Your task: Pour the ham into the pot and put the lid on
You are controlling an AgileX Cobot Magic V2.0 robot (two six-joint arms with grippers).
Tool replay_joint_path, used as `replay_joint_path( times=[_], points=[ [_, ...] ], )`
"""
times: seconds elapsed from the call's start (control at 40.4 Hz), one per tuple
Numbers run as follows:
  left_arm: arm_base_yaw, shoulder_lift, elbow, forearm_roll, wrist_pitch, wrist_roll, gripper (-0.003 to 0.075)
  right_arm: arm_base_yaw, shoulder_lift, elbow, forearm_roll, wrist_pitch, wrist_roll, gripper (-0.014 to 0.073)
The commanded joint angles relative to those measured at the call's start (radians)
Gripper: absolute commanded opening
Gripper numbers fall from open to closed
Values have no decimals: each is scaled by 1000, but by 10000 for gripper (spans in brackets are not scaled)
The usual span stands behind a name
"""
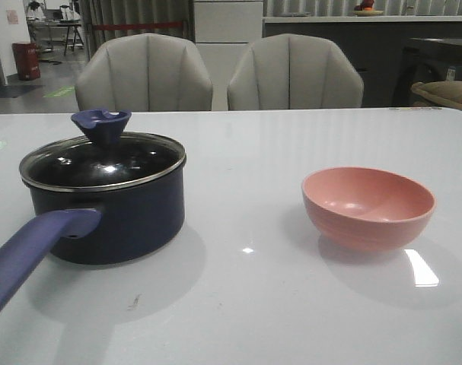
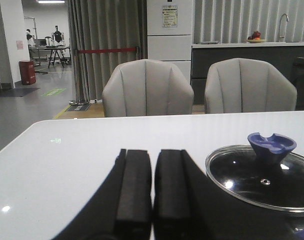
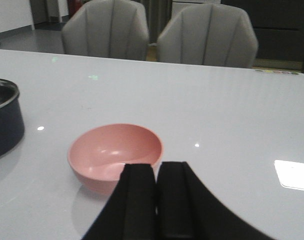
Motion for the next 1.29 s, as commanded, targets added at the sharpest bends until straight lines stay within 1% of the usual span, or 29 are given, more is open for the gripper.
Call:
replay_joint_path(
  times=[0.0,0.074,0.173,0.421,0.694,0.892,1.263],
  points=[
    [2,-16,21,-2,-83,-1,113,-31,-34,8,-121,-85,132,138],
    [2,-16,21,-2,-83,-1,113,-34,-74,40,-167,-88,201,138],
    [2,-16,21,-2,-83,-1,113,-32,-106,66,-188,-86,234,138],
    [2,-16,21,-2,-81,-1,113,-37,-105,65,-188,-99,233,138],
    [2,-16,21,-2,-81,-1,113,-45,-105,65,-241,-191,222,138],
    [2,-16,21,-2,-81,-1,113,-92,-105,65,-238,-172,222,138],
    [2,-16,21,-2,-81,-1,113,-94,-105,65,-230,-175,223,138]
  ],
)
